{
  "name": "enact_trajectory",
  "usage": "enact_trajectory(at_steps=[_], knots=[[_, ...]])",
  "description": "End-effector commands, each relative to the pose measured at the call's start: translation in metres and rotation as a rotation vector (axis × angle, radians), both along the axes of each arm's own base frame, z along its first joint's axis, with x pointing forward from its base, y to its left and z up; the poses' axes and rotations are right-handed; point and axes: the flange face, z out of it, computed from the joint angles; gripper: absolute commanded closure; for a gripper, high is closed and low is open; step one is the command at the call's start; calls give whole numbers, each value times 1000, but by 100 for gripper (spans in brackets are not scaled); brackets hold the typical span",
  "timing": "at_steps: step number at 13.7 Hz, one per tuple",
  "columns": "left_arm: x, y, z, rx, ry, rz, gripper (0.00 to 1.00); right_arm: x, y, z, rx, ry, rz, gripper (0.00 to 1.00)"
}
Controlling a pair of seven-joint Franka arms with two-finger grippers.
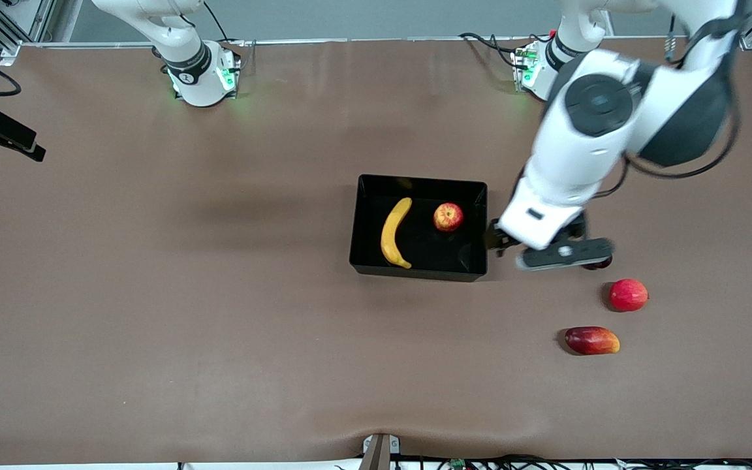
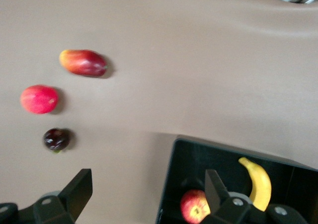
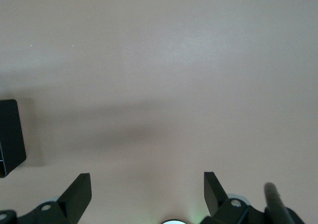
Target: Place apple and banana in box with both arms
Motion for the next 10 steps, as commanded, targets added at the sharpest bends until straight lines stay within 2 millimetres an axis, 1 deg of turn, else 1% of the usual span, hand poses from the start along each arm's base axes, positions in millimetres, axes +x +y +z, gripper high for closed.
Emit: enact_trajectory(at_steps=[1, 2, 3, 4, 5, 6, 7, 8, 9, 10], knots=[[-28, 23, 41, 19, 14, 0, 0, -1, -4, 2, 5, -5, 5, 0], [-37, 29, 53, 39, 30, -16, 0, 0, -4, 1, 5, -3, 5, 0], [-44, 33, 60, 52, 46, -42, 0, -1, -4, 2, 5, -5, 5, 0], [-50, 42, 73, 55, 45, -39, 0, -1, -4, 2, 5, -5, 5, 0], [-55, 55, 81, 41, 65, -13, 0, 0, -4, 1, 5, -3, 5, 0], [-64, 61, 93, 4, 81, 3, 0, -1, -4, 2, 5, -5, 5, 0], [-70, 69, 102, 6, 85, 15, 0, -1, -4, 2, 5, -5, 5, 0], [-74, 79, 105, 5, 96, 22, 0, 0, -4, 1, 5, -3, 5, 0], [-78, 84, 110, 10, 92, -2, 0, 0, -4, 1, 5, -3, 5, 0], [-82, 94, 111, 19, 96, -32, 0, -1, -4, 2, 5, -5, 5, 0]])
